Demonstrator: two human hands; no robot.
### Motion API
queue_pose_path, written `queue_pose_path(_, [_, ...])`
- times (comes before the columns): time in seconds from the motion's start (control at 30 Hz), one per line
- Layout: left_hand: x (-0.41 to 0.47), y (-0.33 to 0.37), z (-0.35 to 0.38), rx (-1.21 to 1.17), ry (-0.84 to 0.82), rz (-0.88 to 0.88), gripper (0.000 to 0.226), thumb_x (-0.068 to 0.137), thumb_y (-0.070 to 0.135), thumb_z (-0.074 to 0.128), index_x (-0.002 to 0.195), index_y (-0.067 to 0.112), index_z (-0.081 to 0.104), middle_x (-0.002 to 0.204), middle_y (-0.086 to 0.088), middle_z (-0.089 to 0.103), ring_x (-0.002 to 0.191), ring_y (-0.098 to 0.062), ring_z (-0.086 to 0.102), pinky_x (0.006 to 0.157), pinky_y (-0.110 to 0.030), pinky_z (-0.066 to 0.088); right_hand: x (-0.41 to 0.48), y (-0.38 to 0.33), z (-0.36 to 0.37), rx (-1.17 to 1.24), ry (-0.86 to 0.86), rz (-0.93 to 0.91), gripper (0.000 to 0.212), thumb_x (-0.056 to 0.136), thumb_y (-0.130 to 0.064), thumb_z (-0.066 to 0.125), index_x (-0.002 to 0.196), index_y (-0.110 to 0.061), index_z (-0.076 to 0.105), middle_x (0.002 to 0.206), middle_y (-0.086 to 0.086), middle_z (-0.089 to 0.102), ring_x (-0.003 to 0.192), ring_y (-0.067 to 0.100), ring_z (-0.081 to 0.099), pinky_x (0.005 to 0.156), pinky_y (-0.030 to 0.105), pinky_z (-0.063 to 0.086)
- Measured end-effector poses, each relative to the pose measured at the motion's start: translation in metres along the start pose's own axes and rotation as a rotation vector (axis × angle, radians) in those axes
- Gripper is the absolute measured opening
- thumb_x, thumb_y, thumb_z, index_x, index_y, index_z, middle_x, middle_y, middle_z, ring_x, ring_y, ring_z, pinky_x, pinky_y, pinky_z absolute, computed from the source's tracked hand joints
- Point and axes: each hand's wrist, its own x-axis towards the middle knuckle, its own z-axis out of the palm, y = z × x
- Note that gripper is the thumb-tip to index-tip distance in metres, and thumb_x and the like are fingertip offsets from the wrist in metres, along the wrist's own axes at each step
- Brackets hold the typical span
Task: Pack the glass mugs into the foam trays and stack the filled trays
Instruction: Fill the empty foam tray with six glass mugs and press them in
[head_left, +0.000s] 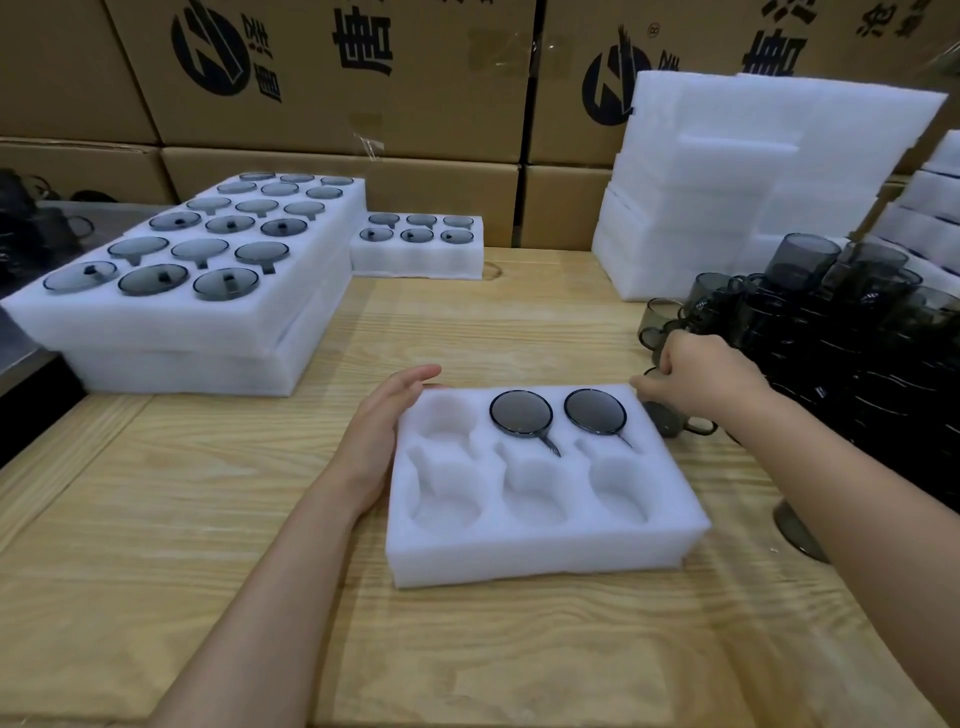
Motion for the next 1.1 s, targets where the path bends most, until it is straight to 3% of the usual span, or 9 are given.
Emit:
queue_pose_path(0.13, [0.0,-0.002,-0.001,-0.003,0.016,-0.005,0.028,0.099,0.023,0.043,0.11,0.024,0.069,0.104,-0.002,0.071,0.095,-0.02,0.066,0.083,-0.037,0.053,-0.01,-0.015,-0.018,-0.081,0.231,-0.017,0.039,0.081,-0.039,0.059,0.105,-0.01,0.049,0.099,0.013,0.058,0.092,0.035,0.057,0.066,0.032,0.035])
queue_pose_path(0.3, [0.0,-0.002,-0.001,-0.027,-0.005,-0.004,0.031,0.097,0.009,0.04,0.112,0.019,0.066,0.103,-0.003,0.072,0.093,-0.021,0.067,0.082,-0.035,0.053,-0.024,-0.063,-0.056,-0.005,0.262,-0.159,0.032,0.077,-0.04,0.057,0.084,-0.009,0.062,0.076,0.009,0.059,0.07,0.029,0.053,0.055,0.028,0.036])
queue_pose_path(0.37, [-0.001,-0.001,0.0,-0.033,-0.012,-0.015,0.034,0.096,0.004,0.038,0.113,0.018,0.064,0.104,-0.003,0.071,0.092,-0.02,0.067,0.08,-0.032,0.054,-0.032,-0.088,-0.064,0.03,0.26,-0.224,0.032,0.077,-0.041,0.057,0.083,-0.01,0.062,0.076,0.009,0.059,0.071,0.03,0.054,0.055,0.028,0.036])
queue_pose_path(0.47, [-0.003,0.001,0.001,-0.057,0.003,-0.02,0.034,0.097,0.005,0.037,0.115,0.016,0.063,0.108,-0.008,0.069,0.098,-0.025,0.065,0.087,-0.037,0.051,-0.044,-0.125,-0.063,0.221,0.092,-0.286,0.038,0.078,-0.046,0.058,0.086,-0.009,0.062,0.085,0.009,0.063,0.063,0.026,0.059,0.056,0.029,0.043])
queue_pose_path(0.53, [-0.002,0.001,0.002,-0.092,0.021,-0.024,0.032,0.098,0.012,0.038,0.117,0.011,0.063,0.115,-0.012,0.067,0.109,-0.031,0.061,0.098,-0.045,0.046,-0.052,-0.147,-0.055,0.32,-0.052,-0.334,0.04,0.08,-0.047,0.057,0.085,-0.007,0.062,0.08,0.009,0.065,0.053,0.025,0.061,0.052,0.027,0.045])
queue_pose_path(0.63, [-0.001,0.001,0.004,-0.213,-0.032,-0.093,0.04,0.097,0.029,0.04,0.118,0.006,0.066,0.122,-0.022,0.062,0.119,-0.039,0.055,0.108,-0.052,0.036,-0.057,-0.169,-0.037,0.35,-0.132,-0.372,0.036,0.082,-0.045,0.057,0.07,-0.011,0.055,0.071,0.003,0.058,0.048,0.02,0.054,0.047,0.026,0.041])
queue_pose_path(0.77, [0.002,-0.003,0.001,-0.206,-0.095,-0.03,0.049,0.103,0.032,0.026,0.103,0.018,0.073,0.113,-0.012,0.067,0.114,-0.03,0.057,0.108,-0.049,0.036,-0.056,-0.181,-0.018,0.327,-0.157,-0.362,0.032,0.081,-0.043,0.058,0.074,-0.011,0.056,0.072,0.002,0.054,0.062,0.024,0.055,0.05,0.028,0.043])
queue_pose_path(0.87, [0.001,-0.003,0.001,-0.141,-0.128,-0.013,0.042,0.098,0.036,0.036,0.098,0.022,0.075,0.107,-0.006,0.07,0.106,-0.022,0.061,0.098,-0.042,0.042,-0.054,-0.181,-0.014,0.258,-0.128,-0.391,0.032,0.079,-0.044,0.058,0.077,-0.013,0.055,0.079,0.004,0.055,0.078,0.027,0.056,0.054,0.028,0.038])
queue_pose_path(1.1, [0.001,-0.001,-0.003,-0.066,-0.157,0.008,0.036,0.096,0.037,0.042,0.091,0.02,0.073,0.1,-0.007,0.07,0.1,-0.023,0.063,0.09,-0.04,0.045,-0.057,-0.179,-0.011,0.118,-0.073,-0.494,0.03,0.081,-0.046,0.055,0.08,-0.017,0.051,0.073,-0.002,0.041,0.075,0.025,0.048,0.05,0.027,0.029])
